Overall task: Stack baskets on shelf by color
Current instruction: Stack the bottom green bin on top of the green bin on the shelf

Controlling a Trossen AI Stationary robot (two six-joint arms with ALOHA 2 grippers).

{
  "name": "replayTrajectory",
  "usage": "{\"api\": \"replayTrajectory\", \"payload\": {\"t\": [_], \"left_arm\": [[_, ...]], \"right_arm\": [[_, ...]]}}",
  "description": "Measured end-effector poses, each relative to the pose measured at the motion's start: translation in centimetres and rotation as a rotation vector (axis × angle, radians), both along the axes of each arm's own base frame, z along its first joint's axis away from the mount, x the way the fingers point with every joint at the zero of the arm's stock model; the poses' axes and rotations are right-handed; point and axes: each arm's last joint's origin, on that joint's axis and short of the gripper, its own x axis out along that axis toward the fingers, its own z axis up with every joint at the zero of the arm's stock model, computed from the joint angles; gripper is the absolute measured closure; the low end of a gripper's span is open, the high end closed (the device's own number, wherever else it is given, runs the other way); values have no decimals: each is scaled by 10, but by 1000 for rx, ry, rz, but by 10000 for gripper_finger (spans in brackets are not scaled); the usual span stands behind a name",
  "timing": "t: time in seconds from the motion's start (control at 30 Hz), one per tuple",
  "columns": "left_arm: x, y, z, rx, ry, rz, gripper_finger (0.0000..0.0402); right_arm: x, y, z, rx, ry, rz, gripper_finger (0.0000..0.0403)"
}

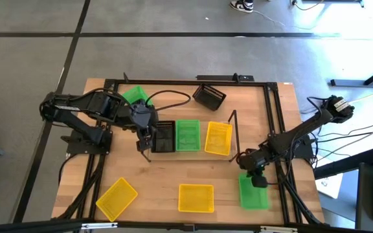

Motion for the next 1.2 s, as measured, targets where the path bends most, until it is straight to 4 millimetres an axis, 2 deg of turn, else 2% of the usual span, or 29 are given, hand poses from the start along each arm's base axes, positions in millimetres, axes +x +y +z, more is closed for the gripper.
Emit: {"api": "replayTrajectory", "payload": {"t": [0.17, 0.3, 0.67, 0.93, 1.2], "left_arm": [[0, 0, 0, 1, 0, 0, 332], [0, 0, 0, 1, 0, -1, 332], [0, 0, 0, 6, 3, -7, 332], [0, 0, 0, 25, 12, -28, 332], [0, 0, -1, 25, 12, -27, 332]], "right_arm": [[7, 4, 14, 23, -11, -40, 398], [13, 8, 37, 44, -11, -64, 399], [24, 14, 140, 122, -80, -91, 401], [20, 7, 203, 65, -239, -182, 402], [22, -18, 234, -91, -403, -289, 403]]}}
